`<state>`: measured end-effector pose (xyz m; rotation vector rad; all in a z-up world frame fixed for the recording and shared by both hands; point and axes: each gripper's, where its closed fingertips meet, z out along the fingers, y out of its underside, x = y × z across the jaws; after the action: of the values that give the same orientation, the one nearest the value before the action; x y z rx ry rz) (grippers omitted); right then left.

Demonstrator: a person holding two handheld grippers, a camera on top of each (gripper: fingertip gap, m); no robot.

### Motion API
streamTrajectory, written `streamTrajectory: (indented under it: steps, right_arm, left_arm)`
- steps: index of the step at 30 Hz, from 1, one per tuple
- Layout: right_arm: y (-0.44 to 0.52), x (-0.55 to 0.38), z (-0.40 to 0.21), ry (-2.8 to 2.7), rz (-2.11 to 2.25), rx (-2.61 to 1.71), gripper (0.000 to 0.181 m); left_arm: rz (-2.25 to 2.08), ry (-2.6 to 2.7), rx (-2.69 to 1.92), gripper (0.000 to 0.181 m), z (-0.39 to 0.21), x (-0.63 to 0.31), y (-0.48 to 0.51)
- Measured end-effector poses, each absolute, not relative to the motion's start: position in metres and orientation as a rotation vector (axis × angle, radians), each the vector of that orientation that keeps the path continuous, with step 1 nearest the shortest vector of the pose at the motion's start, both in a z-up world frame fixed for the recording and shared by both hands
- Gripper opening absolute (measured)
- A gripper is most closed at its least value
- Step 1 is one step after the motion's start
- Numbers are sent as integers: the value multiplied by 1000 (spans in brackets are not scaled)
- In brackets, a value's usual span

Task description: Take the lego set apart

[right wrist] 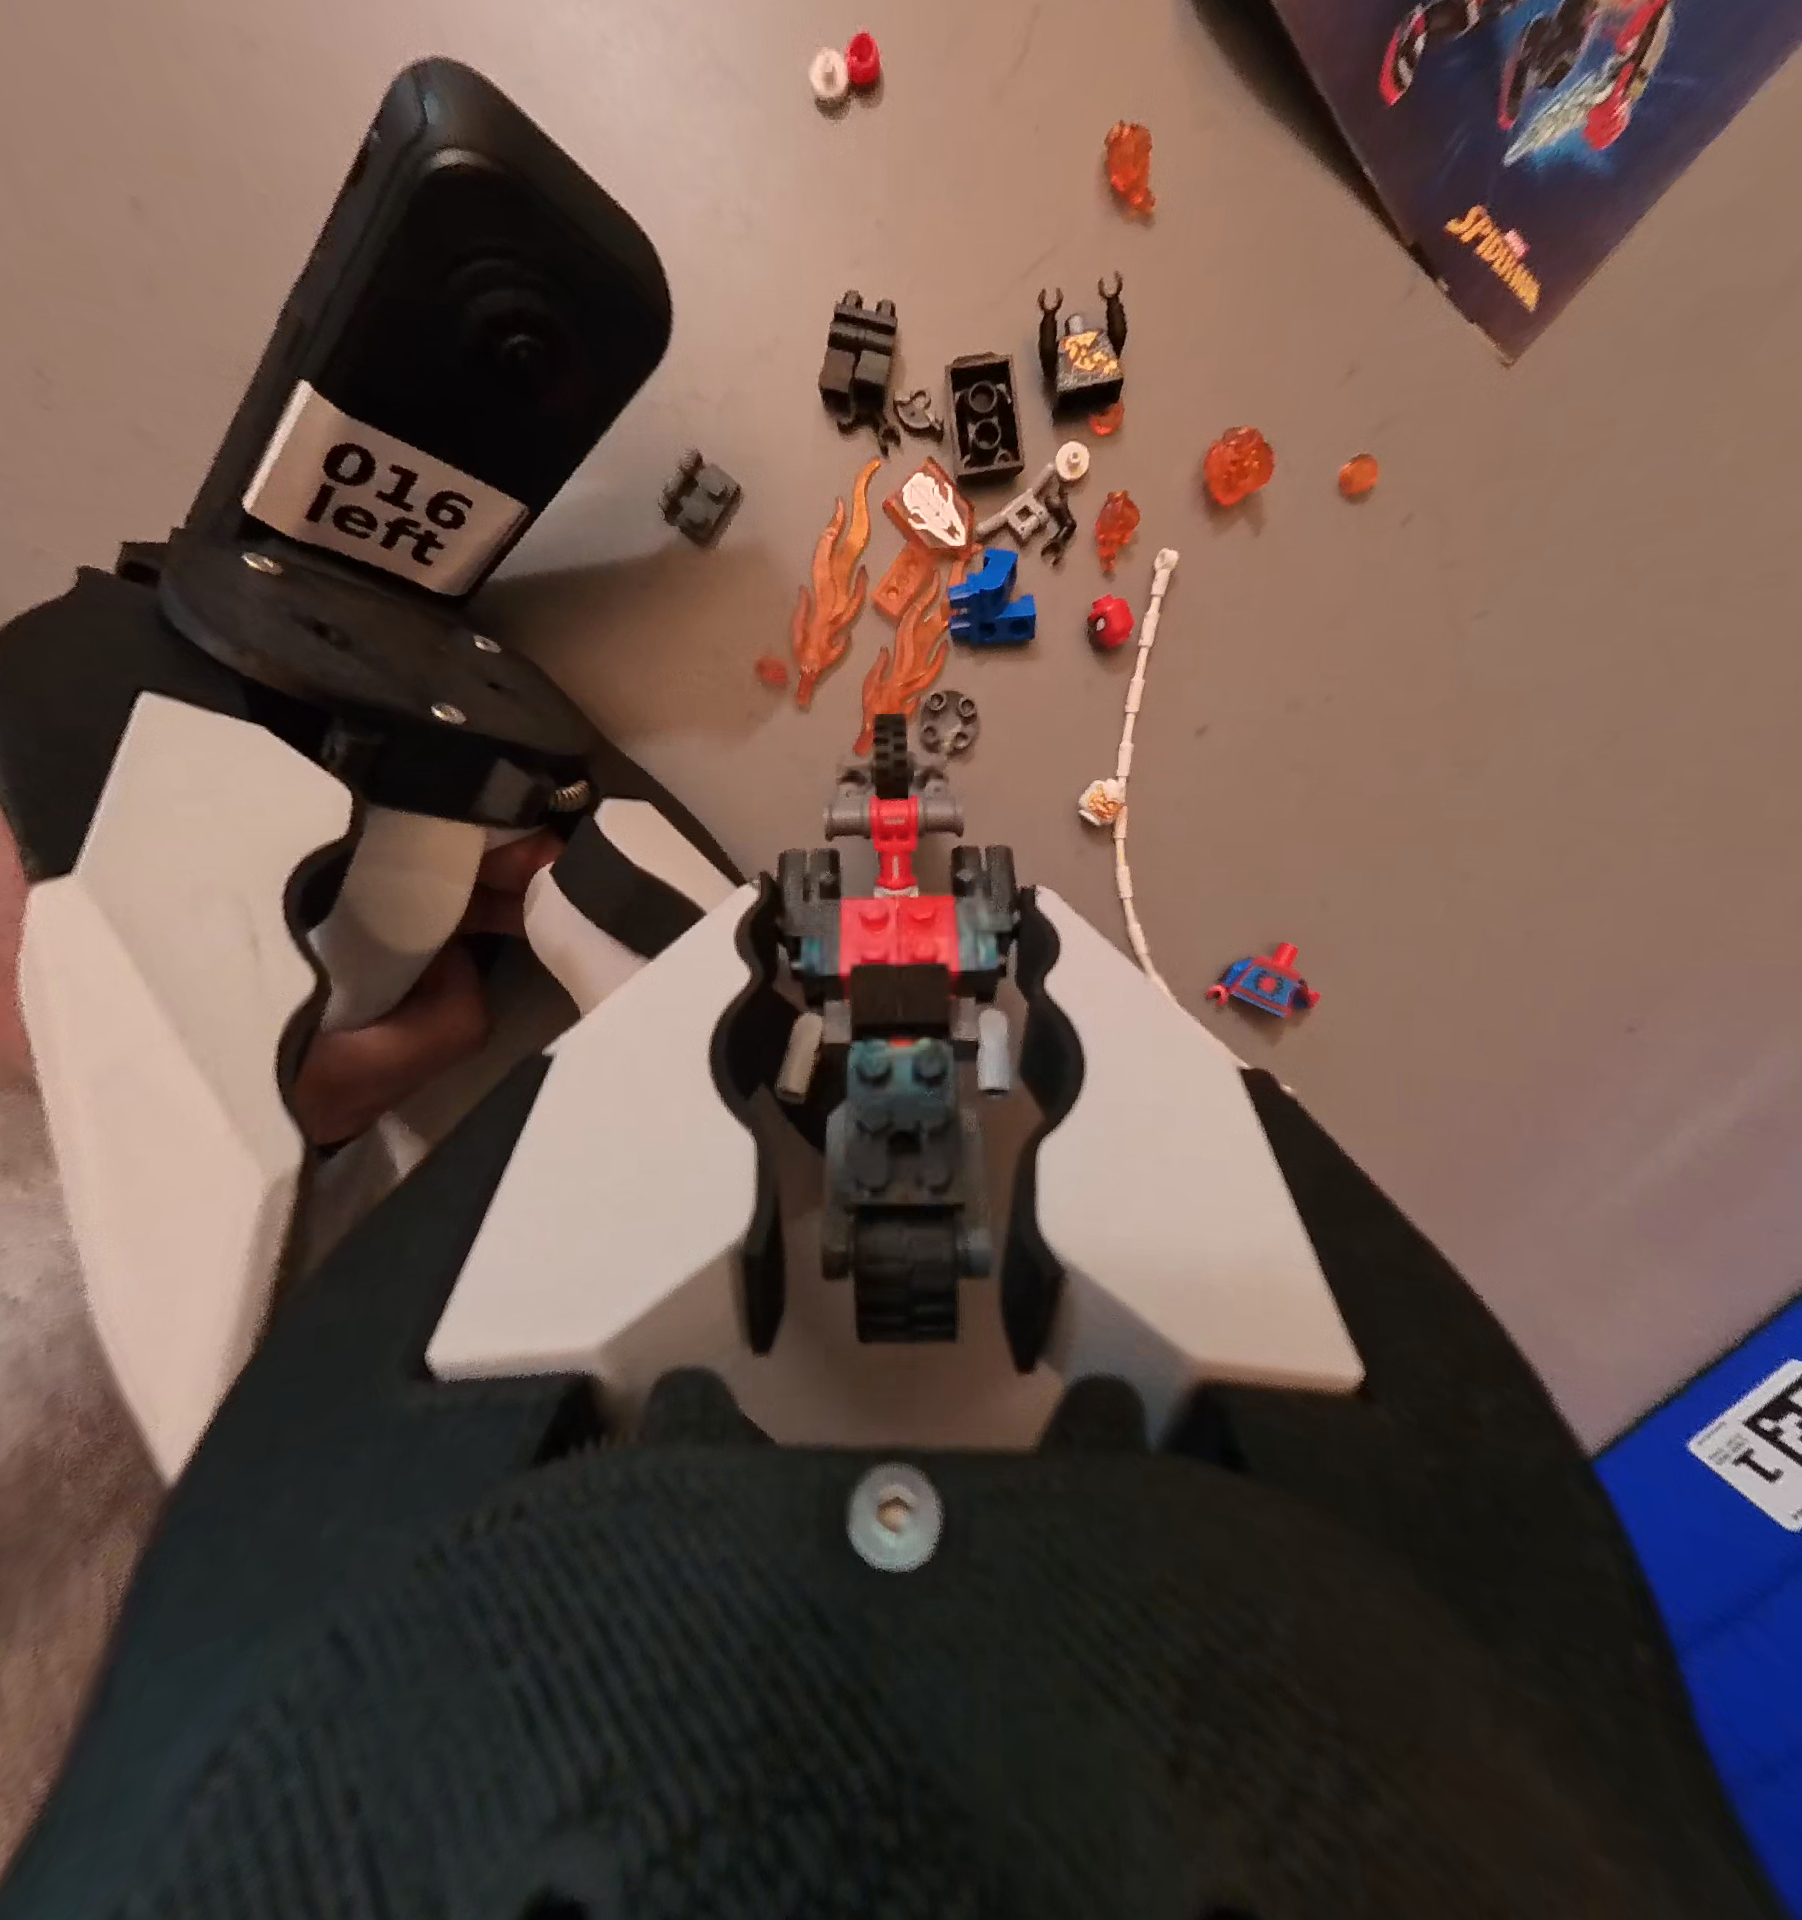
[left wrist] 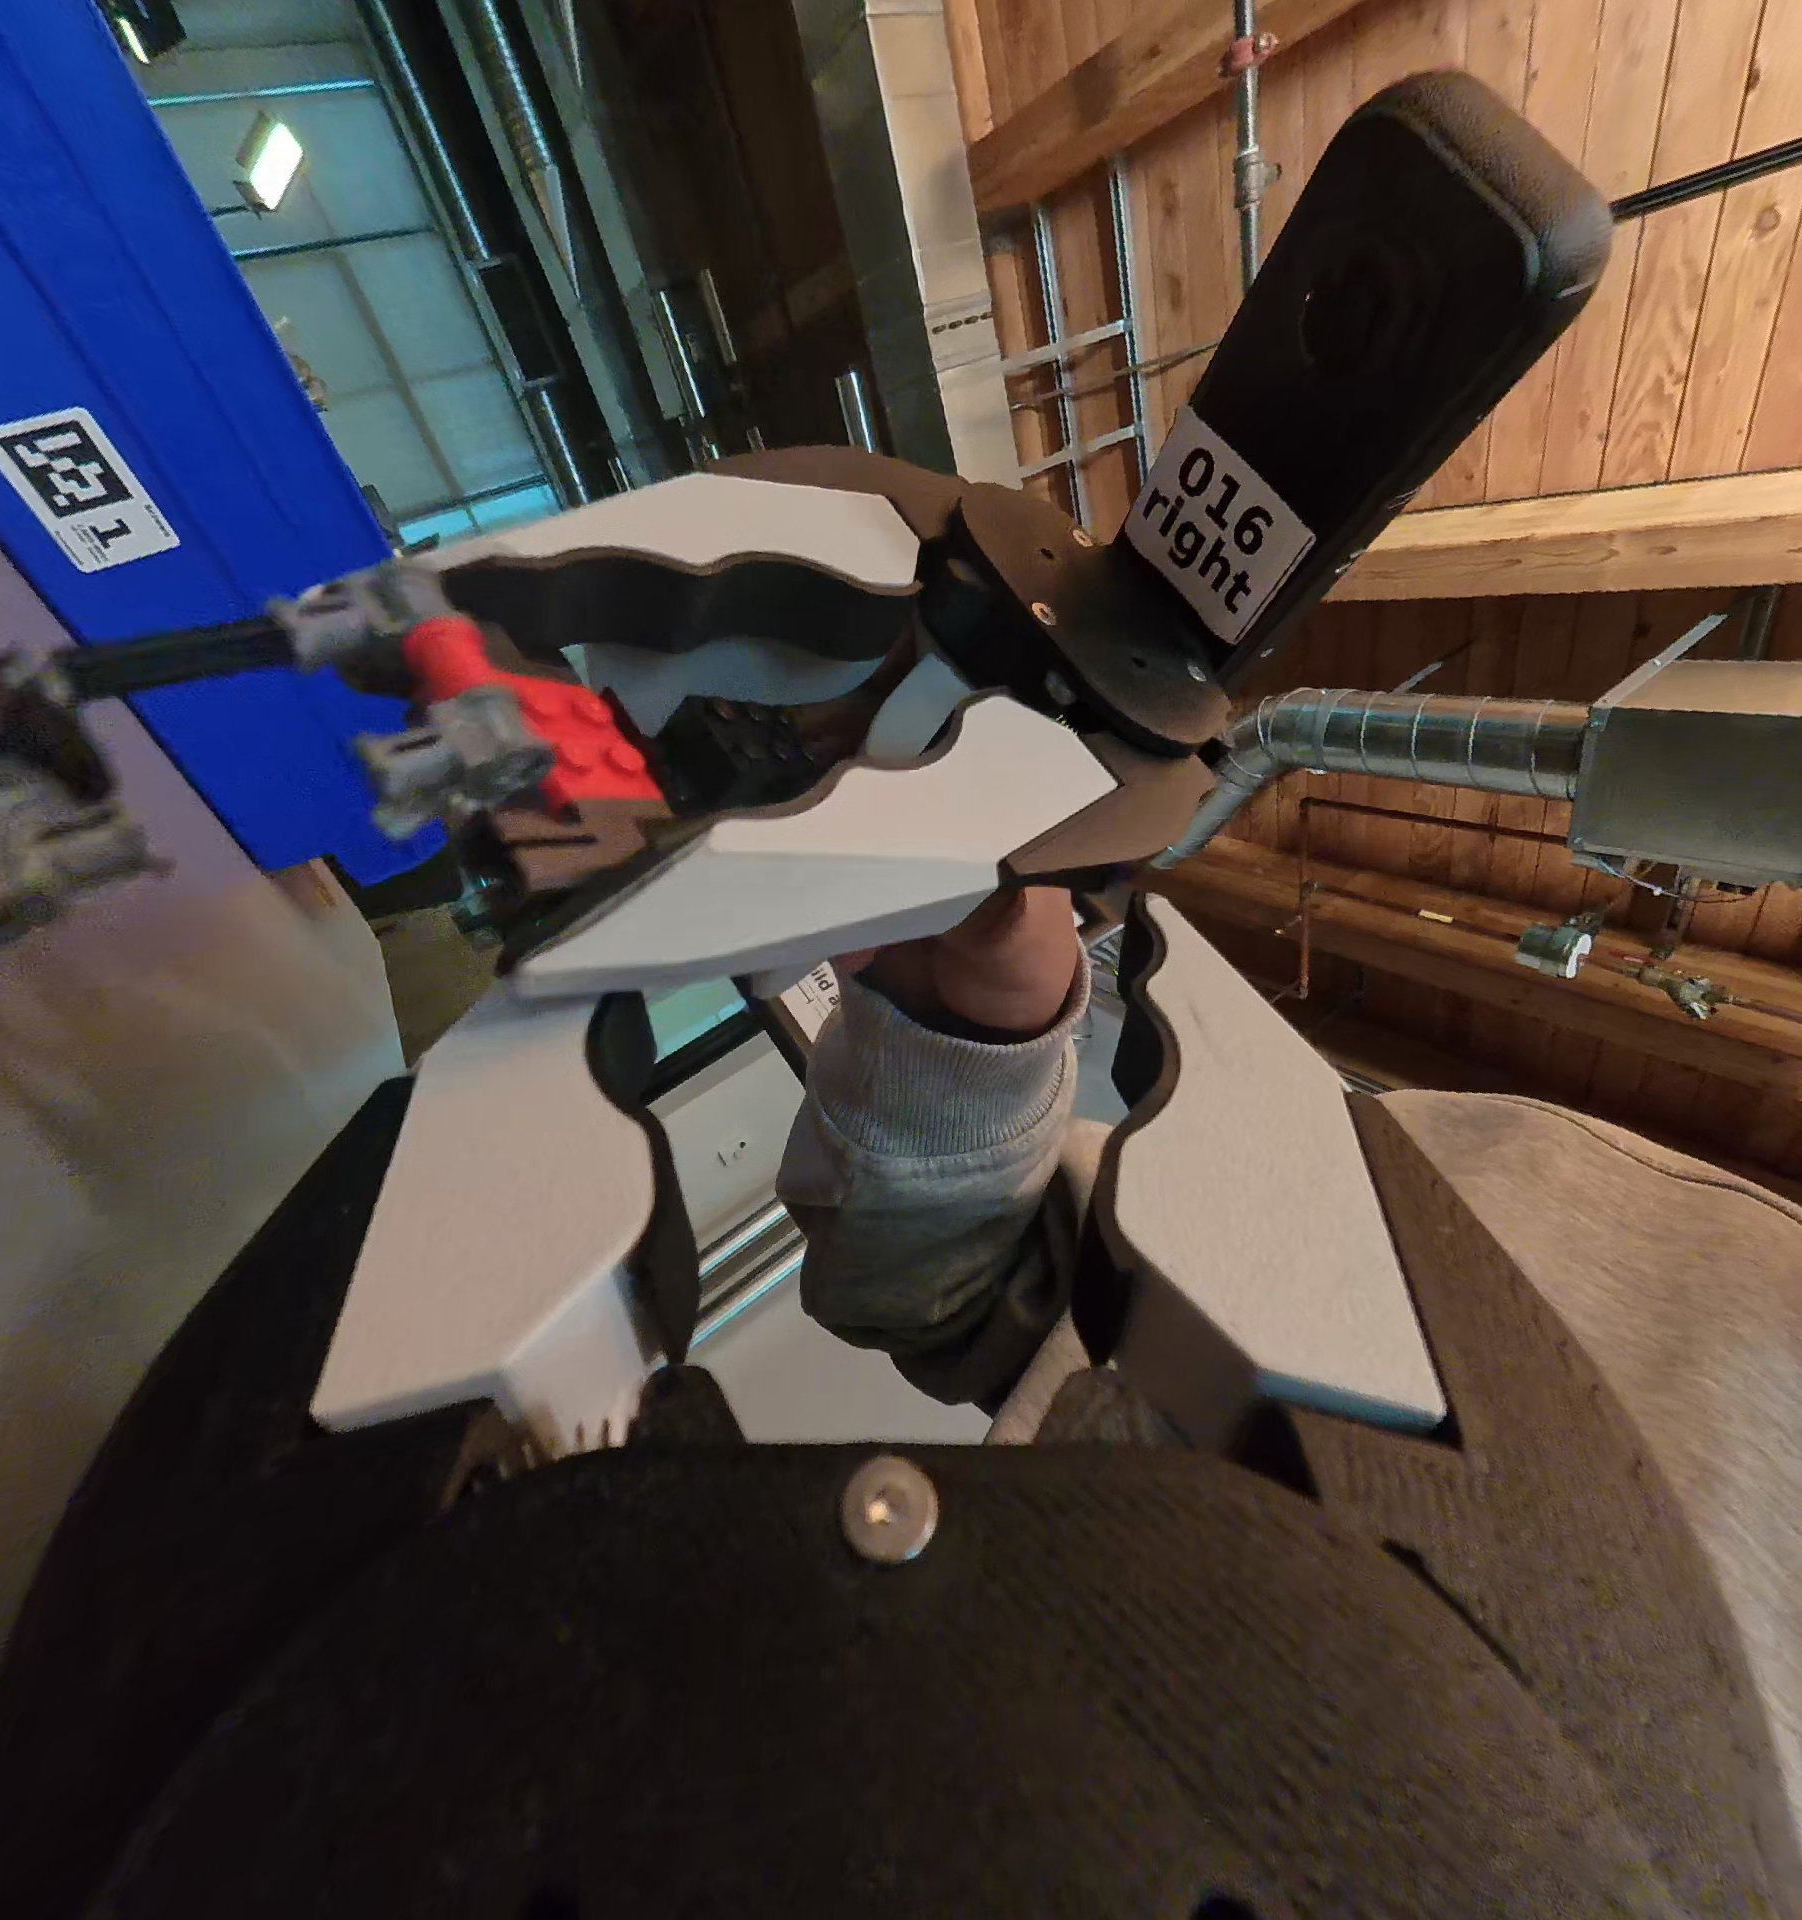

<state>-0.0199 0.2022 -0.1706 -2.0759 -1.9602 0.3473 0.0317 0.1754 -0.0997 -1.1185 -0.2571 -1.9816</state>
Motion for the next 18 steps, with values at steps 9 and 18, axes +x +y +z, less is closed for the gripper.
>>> streamTrajectory:
  steps: [9,18]
  right_arm:
    - [223,-10,-138,-1709,606,-2079,45]
    - [255,46,-104,-1326,726,-1972,15]
  left_arm:
    - [-1948,-267,-1106,88,-100,22,173]
    - [-1792,-240,-1099,78,-95,-5,168]
